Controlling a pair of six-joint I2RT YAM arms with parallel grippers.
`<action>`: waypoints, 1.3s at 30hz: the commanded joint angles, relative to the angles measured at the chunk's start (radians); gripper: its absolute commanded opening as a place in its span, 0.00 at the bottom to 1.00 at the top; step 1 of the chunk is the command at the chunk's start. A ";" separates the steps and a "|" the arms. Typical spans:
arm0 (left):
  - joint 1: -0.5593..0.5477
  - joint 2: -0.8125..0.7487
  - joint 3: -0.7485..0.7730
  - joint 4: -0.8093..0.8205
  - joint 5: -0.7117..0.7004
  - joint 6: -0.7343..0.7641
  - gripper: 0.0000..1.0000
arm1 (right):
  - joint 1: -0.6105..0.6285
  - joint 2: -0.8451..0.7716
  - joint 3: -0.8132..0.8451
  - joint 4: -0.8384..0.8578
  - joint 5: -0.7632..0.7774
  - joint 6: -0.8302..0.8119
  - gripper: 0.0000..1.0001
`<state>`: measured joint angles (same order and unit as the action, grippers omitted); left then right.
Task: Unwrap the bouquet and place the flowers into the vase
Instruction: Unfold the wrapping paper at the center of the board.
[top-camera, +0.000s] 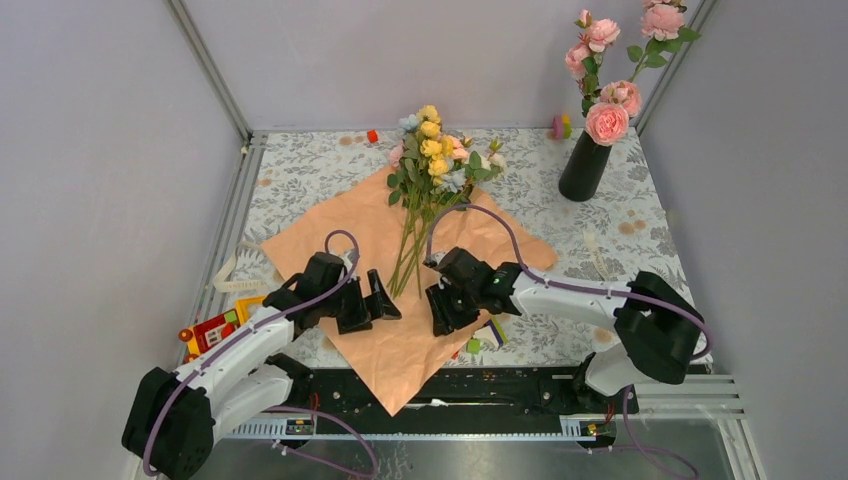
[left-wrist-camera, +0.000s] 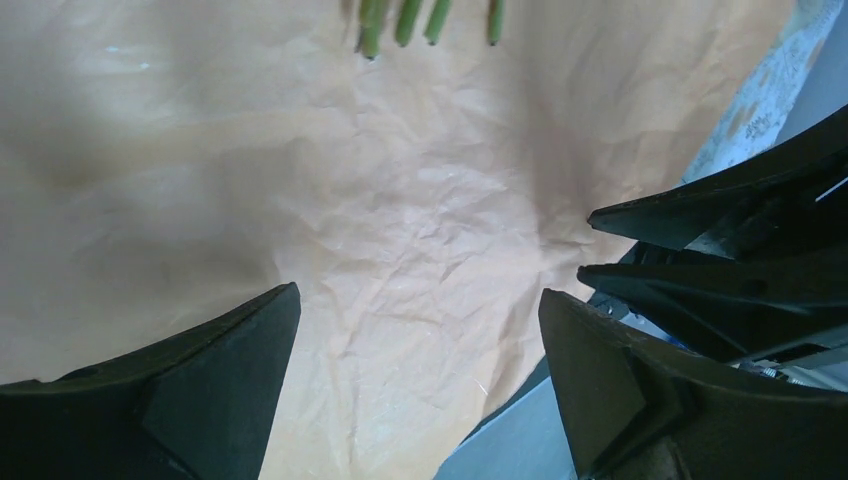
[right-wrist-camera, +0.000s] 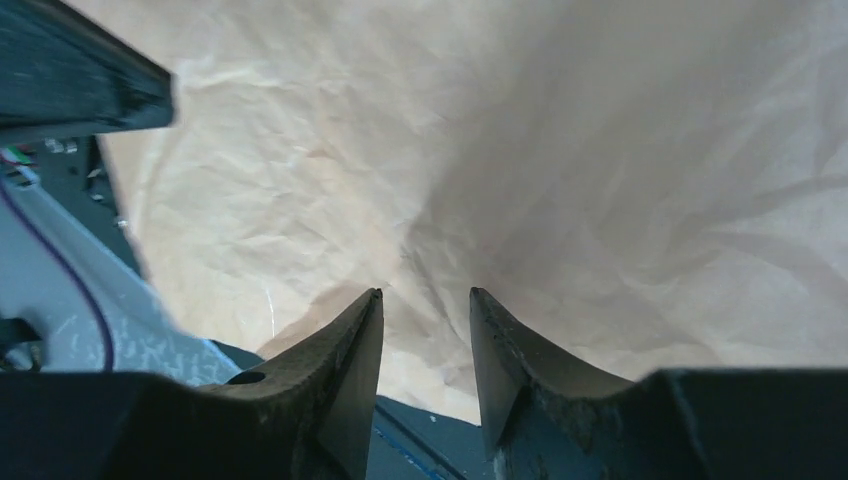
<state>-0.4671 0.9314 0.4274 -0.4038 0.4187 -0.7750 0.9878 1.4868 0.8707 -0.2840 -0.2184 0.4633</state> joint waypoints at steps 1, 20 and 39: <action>-0.002 -0.010 -0.027 0.008 -0.074 -0.055 0.96 | 0.010 0.045 -0.016 -0.008 0.063 0.029 0.43; 0.016 0.020 0.183 -0.081 -0.273 -0.025 0.99 | -0.008 0.027 0.182 -0.221 0.181 -0.017 0.54; 0.302 0.234 0.118 0.227 -0.340 -0.017 0.99 | -0.445 0.115 -0.003 -0.097 0.122 -0.086 0.56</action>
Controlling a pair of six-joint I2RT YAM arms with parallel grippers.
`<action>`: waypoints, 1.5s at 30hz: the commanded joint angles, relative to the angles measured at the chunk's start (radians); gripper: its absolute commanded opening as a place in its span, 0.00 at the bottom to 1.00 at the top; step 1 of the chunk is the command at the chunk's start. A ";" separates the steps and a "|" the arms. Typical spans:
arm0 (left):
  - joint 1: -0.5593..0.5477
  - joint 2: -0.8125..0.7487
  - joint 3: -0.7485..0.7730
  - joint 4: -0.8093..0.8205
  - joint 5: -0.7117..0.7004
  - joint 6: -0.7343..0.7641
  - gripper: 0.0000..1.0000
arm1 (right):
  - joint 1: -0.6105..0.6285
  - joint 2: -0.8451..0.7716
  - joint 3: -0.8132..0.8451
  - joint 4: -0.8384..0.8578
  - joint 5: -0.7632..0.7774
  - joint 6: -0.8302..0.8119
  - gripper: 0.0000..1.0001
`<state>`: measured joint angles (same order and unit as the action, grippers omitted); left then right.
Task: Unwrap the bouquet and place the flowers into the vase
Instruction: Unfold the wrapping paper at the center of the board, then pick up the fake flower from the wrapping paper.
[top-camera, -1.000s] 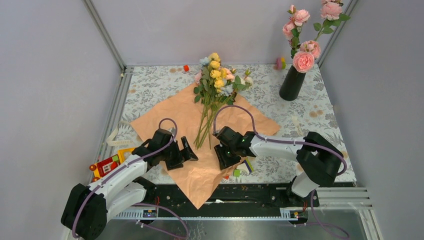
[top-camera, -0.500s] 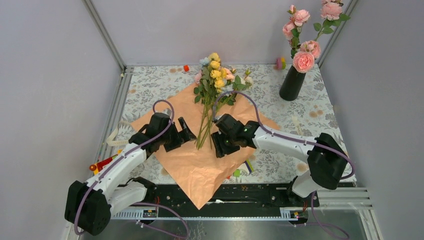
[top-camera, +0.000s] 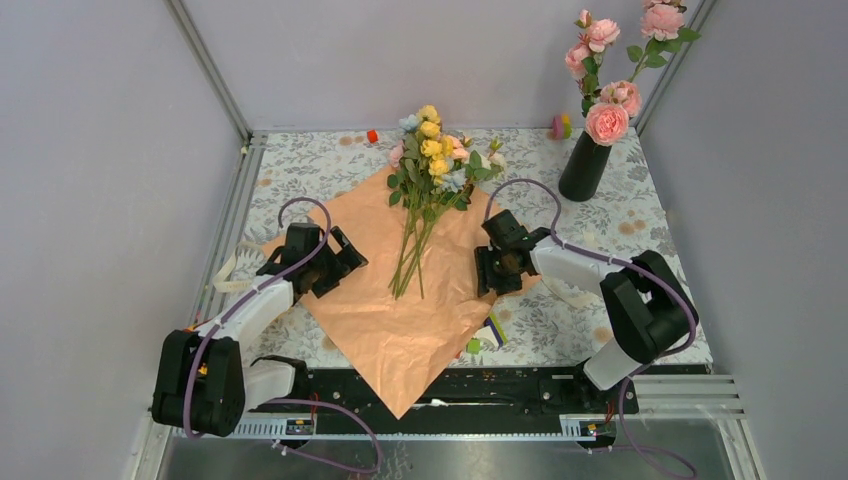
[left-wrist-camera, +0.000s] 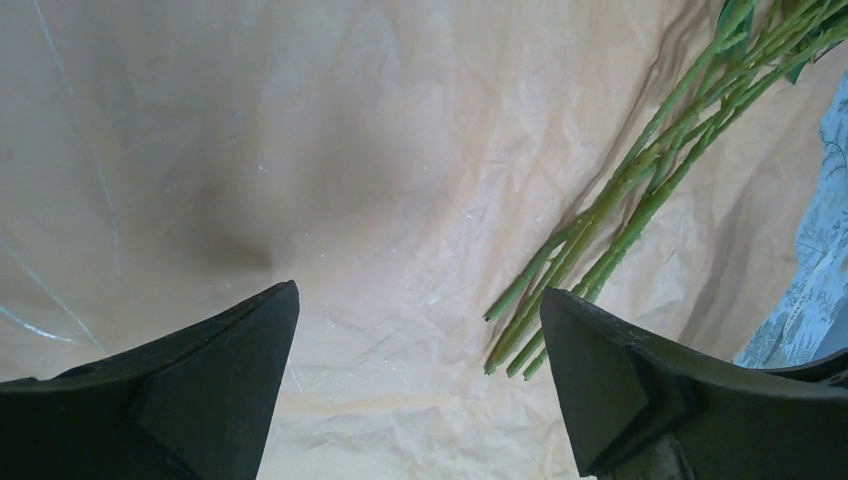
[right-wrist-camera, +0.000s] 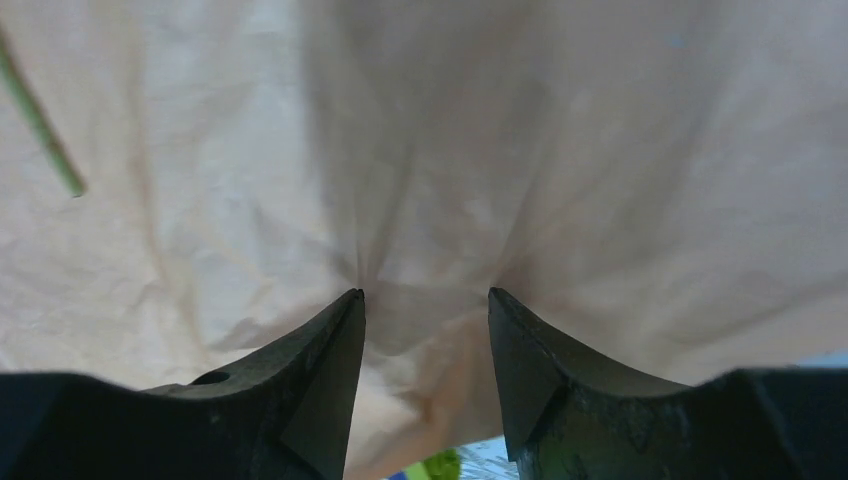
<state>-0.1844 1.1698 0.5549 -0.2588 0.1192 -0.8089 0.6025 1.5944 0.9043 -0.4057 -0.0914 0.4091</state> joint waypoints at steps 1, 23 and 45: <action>0.028 -0.003 -0.015 0.085 -0.043 0.019 0.99 | -0.077 0.010 -0.047 0.027 -0.005 -0.034 0.56; -0.120 -0.015 0.218 0.033 0.046 0.170 0.95 | -0.191 -0.324 0.005 -0.042 0.050 0.003 0.62; -0.411 0.488 0.523 0.028 -0.330 0.412 0.50 | -0.195 -0.508 -0.086 0.039 0.114 0.090 0.61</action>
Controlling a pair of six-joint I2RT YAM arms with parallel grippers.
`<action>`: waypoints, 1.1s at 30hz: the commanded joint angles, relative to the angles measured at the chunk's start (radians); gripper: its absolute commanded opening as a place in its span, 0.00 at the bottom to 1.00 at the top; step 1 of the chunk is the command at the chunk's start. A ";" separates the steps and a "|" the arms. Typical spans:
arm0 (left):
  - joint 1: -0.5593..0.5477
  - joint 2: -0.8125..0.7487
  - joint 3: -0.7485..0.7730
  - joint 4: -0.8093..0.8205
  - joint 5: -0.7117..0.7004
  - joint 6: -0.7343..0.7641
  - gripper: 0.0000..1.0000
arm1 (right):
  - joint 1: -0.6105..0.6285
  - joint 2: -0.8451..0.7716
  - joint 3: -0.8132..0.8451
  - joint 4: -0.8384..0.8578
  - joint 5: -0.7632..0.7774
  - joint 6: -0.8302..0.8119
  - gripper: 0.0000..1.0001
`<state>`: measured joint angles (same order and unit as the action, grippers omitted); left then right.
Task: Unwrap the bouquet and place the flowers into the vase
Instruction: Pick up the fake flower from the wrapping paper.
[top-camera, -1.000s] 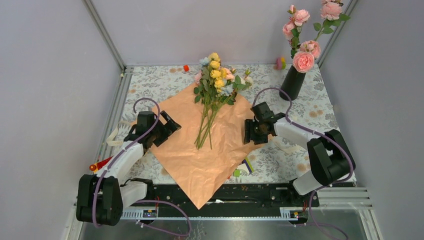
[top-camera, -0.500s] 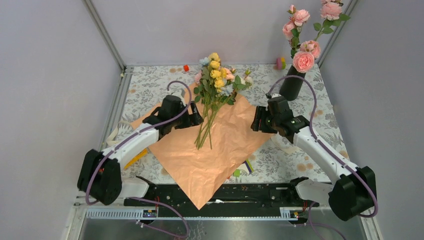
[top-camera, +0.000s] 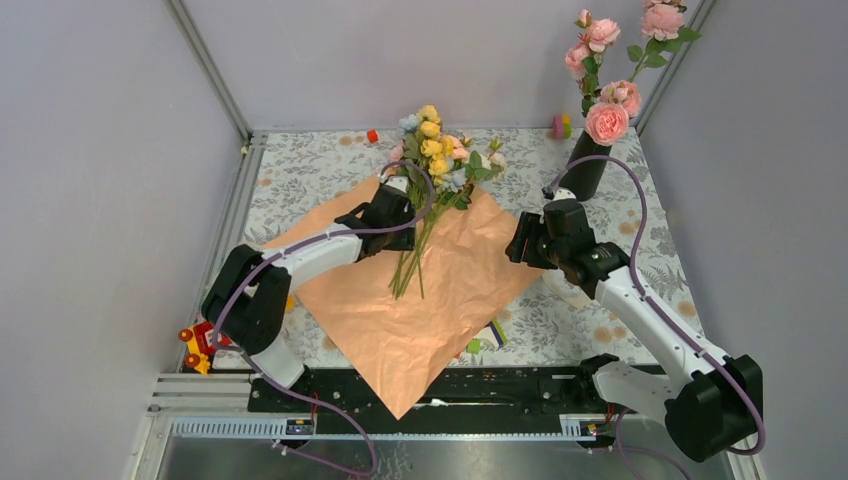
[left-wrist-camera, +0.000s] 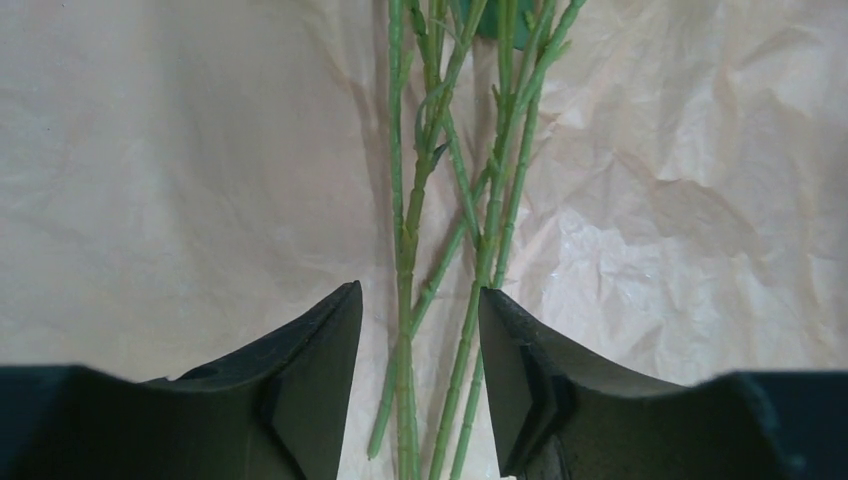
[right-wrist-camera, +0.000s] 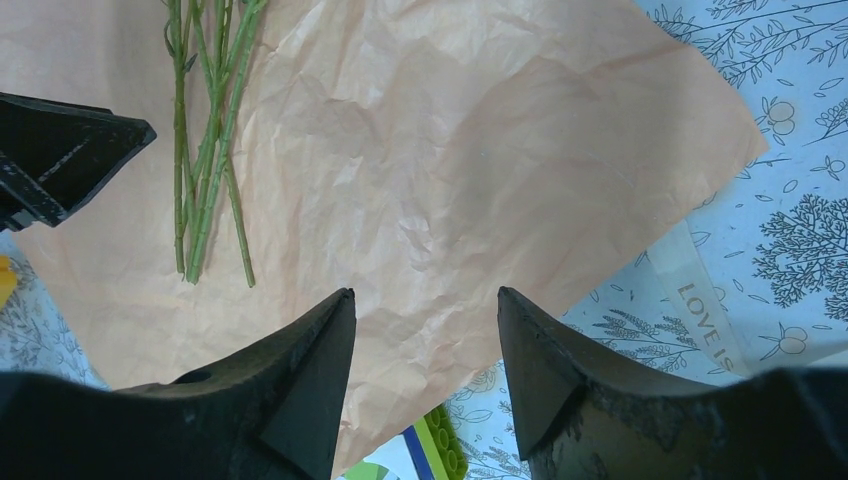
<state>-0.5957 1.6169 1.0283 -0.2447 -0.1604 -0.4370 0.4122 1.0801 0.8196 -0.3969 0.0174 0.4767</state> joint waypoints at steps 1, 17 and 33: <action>0.000 0.052 0.055 0.013 -0.047 0.038 0.49 | -0.004 0.013 0.001 0.032 0.000 0.027 0.61; 0.000 0.140 0.081 0.007 -0.049 0.034 0.33 | -0.004 0.051 0.013 0.038 -0.014 0.032 0.60; 0.000 0.175 0.095 -0.004 -0.045 0.031 0.24 | -0.004 0.052 0.009 0.039 -0.009 0.034 0.60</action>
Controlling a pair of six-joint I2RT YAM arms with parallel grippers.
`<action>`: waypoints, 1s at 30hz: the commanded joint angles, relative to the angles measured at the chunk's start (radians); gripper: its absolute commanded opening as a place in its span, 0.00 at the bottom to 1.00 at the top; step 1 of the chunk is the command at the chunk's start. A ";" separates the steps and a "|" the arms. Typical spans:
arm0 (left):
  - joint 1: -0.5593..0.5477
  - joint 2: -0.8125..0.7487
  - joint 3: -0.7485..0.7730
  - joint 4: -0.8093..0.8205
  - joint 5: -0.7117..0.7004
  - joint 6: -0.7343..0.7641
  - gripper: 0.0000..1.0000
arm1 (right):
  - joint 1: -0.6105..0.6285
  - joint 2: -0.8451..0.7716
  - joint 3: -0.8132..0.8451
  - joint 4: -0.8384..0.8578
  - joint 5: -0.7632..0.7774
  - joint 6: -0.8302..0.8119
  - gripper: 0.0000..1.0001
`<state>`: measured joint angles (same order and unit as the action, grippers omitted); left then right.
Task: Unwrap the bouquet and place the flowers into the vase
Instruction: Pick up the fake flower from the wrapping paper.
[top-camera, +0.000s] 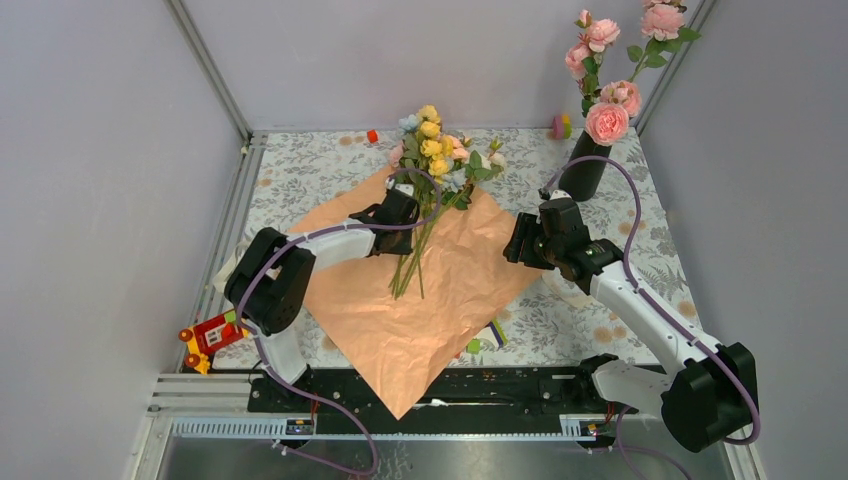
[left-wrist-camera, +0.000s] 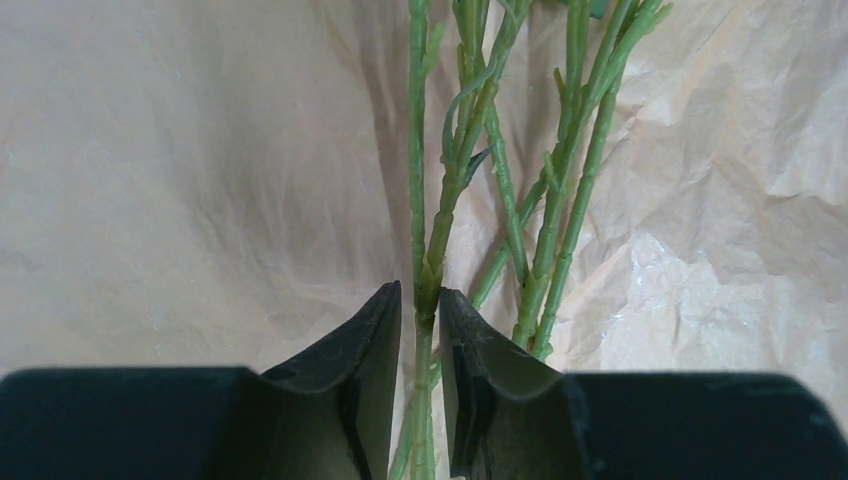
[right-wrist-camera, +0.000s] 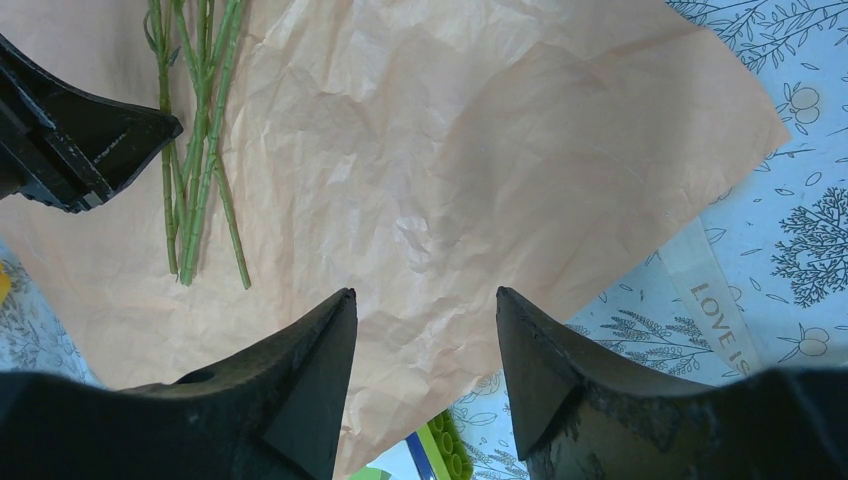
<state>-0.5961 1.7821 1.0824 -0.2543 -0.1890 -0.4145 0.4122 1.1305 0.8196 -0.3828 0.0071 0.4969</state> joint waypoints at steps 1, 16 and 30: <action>0.001 0.011 0.041 0.006 -0.018 0.008 0.23 | -0.004 0.003 0.009 0.026 0.001 0.014 0.60; 0.001 -0.038 0.056 -0.030 -0.017 -0.002 0.09 | -0.004 0.003 0.007 0.031 -0.002 0.014 0.60; 0.001 -0.143 0.049 -0.054 0.020 -0.047 0.00 | -0.004 -0.002 0.008 0.029 0.001 0.014 0.60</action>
<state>-0.5964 1.7123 1.0992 -0.3229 -0.1776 -0.4419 0.4122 1.1305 0.8196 -0.3817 0.0071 0.5034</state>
